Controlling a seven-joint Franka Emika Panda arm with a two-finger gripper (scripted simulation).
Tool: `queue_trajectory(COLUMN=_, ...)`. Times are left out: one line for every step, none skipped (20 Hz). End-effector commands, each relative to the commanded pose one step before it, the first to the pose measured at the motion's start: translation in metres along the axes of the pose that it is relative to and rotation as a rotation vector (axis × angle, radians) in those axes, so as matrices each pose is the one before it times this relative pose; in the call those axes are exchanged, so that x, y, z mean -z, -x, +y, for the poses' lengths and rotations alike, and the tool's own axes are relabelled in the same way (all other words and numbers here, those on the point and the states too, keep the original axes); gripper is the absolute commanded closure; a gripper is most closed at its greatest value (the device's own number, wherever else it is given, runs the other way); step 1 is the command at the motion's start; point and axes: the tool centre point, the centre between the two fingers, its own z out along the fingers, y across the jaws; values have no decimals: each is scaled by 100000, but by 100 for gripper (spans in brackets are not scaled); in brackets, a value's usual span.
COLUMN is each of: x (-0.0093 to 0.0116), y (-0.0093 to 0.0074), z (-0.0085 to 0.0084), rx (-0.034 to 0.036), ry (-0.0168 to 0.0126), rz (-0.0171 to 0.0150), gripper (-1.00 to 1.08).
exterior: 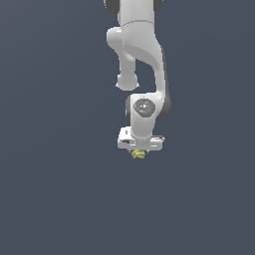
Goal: Pick up the object and move it to a goal position.
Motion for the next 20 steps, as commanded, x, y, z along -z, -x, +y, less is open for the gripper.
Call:
queue_trajectory(x=240, y=-108, z=239, rx=-54, ry=15, rz=27, gripper=108)
queue_trajectory(x=219, y=-89, z=195, rx=0, ry=0, rz=0, gripper=108)
queue_trajectory(x=280, y=-114, z=249, rx=0, ry=0, rz=0, gripper=108)
queue_trajectory(x=339, y=-139, z=302, rx=0, ry=0, rz=0, gripper=108)
queue_trajectory(x=397, y=-163, z=352, rx=0, ry=0, rz=0, gripper=108)
queue_trajectory(x=453, y=-187, z=401, rx=0, ry=0, rz=0, gripper=108)
queue_trajectory(x=507, y=-210, z=449, rx=0, ry=0, rz=0, gripper=108)
queue_trajectory(x=559, y=-233, z=494, rx=0, ry=0, rz=0, gripper=108)
queue_trajectory(x=608, y=-254, z=517, rx=39, ry=-56, rz=-7, gripper=108)
queue_trajectory(x=657, y=-279, z=579, rx=0, ry=0, rz=0, gripper=108)
queue_trajectory(x=700, y=-300, z=616, rx=0, ry=0, rz=0, gripper=108)
queue_trajectory(x=731, y=-318, z=643, rx=0, ry=0, rz=0, gripper=108)
queue_trajectory(x=730, y=-323, z=641, rx=0, ry=0, rz=0, gripper=108)
queue_trajectory(x=668, y=-300, z=586, rx=0, ry=0, rz=0, gripper=108)
queue_trajectory(x=604, y=-277, z=530, rx=0, ry=0, rz=0, gripper=108)
queue_trajectory(x=543, y=-254, z=477, rx=0, ry=0, rz=0, gripper=108)
queue_trajectory(x=484, y=-232, z=425, rx=0, ry=0, rz=0, gripper=108)
queue_trajectory(x=427, y=-209, z=375, rx=0, ry=0, rz=0, gripper=108)
queue_trajectory(x=372, y=-186, z=327, rx=0, ry=0, rz=0, gripper=108)
queue_trajectory(x=319, y=-162, z=280, rx=0, ry=0, rz=0, gripper=108)
